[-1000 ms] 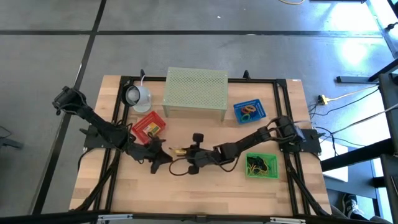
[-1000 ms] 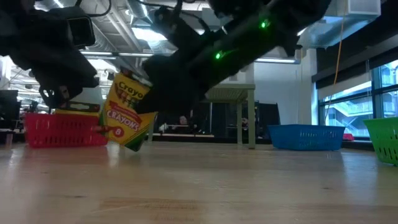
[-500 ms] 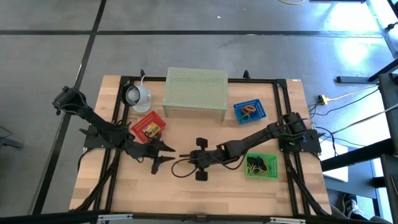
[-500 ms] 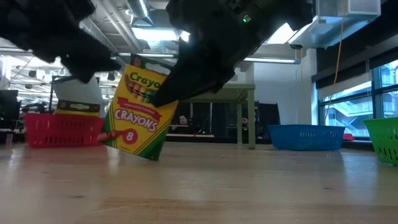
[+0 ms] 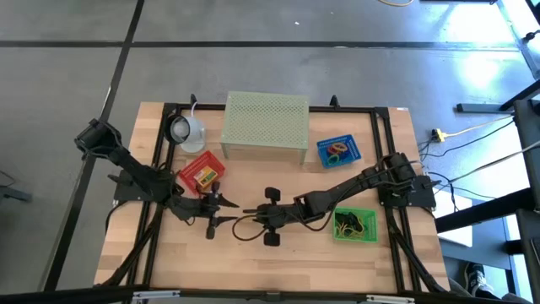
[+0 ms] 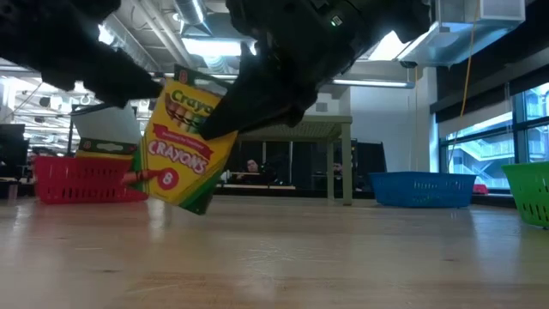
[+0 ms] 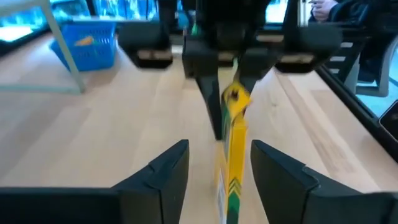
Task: Pick & Place Office Desk Supplies
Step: Put the yellow crayon box into the red bin
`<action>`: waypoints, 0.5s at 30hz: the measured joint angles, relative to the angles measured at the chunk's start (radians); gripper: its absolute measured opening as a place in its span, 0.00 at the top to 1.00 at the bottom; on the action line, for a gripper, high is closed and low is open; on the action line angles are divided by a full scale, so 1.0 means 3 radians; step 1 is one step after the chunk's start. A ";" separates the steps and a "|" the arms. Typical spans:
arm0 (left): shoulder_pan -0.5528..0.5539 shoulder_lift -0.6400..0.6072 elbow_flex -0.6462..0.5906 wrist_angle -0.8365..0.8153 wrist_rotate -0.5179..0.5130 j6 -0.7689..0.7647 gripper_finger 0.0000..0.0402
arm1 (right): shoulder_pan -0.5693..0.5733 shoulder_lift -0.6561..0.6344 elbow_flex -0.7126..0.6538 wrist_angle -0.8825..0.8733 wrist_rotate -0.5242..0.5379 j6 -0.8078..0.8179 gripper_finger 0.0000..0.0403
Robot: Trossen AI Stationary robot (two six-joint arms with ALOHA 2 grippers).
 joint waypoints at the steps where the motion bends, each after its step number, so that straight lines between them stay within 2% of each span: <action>1: 0.0007 0.0047 0.0000 0.0012 0.0022 -0.0071 0.58 | 0.0000 0.0000 0.0000 0.0032 0.0002 -0.0009 0.89; 6: 0.0006 0.0323 0.0001 0.0293 0.0184 -0.0207 0.57 | 0.0000 0.0000 0.0000 0.0194 0.0088 -0.0090 0.89; 15: 0.0007 0.0735 0.0100 0.0451 0.0050 -0.0208 0.57 | 0.0015 0.0000 0.0000 0.0246 0.0088 -0.0109 0.89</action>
